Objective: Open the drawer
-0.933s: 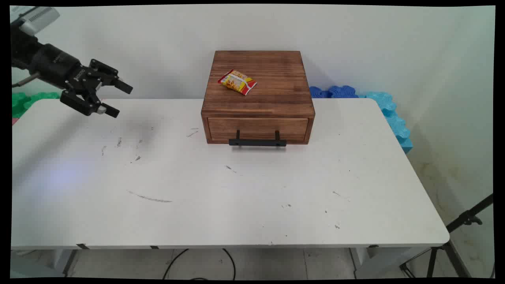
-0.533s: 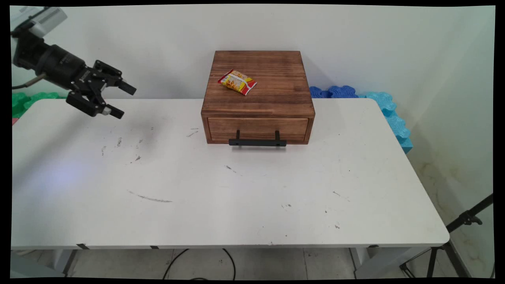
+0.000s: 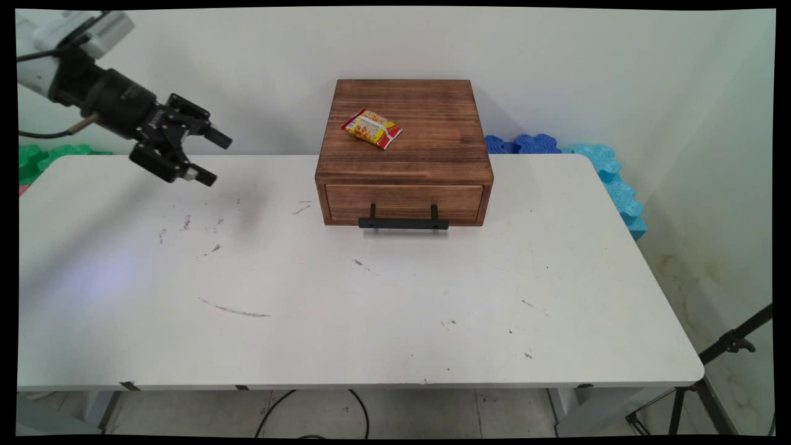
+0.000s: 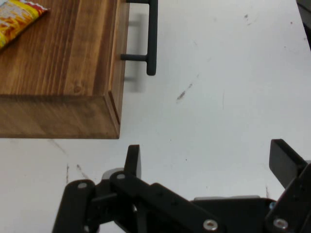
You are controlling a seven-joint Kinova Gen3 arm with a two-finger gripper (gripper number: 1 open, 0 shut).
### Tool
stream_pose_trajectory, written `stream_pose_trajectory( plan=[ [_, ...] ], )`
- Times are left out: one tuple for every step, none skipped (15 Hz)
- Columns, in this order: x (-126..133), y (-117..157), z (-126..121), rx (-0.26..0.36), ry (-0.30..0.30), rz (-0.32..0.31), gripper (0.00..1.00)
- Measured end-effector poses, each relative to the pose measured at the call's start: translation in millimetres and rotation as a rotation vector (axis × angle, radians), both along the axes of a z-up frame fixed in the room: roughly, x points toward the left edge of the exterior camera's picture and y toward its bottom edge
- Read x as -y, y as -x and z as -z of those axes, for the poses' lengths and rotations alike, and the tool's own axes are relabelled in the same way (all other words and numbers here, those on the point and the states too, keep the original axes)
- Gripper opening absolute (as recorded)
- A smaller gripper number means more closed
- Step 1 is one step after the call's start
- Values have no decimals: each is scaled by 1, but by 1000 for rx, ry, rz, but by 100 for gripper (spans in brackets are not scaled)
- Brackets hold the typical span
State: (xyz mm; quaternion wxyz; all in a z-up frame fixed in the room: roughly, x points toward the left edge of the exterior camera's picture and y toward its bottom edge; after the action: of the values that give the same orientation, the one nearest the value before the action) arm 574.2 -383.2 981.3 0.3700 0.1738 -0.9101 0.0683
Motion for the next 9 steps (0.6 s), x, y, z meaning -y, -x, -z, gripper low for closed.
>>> stream_pose_trajectory(
  plan=[
    [2, 8, -1, 7, -2, -5, 100],
    [4, 13, -2, 11, -3, -8, 100],
    [6, 22, -3, 17, -4, -14, 100],
    [10, 33, -4, 22, -5, -21, 100],
    [14, 45, -5, 28, -6, -27, 100],
    [17, 55, -5, 34, -5, -32, 100],
    [22, 66, -5, 42, -5, -36, 100],
    [25, 78, -3, 53, -3, -37, 100],
    [28, 88, -2, 63, -2, -37, 100]
  ],
)
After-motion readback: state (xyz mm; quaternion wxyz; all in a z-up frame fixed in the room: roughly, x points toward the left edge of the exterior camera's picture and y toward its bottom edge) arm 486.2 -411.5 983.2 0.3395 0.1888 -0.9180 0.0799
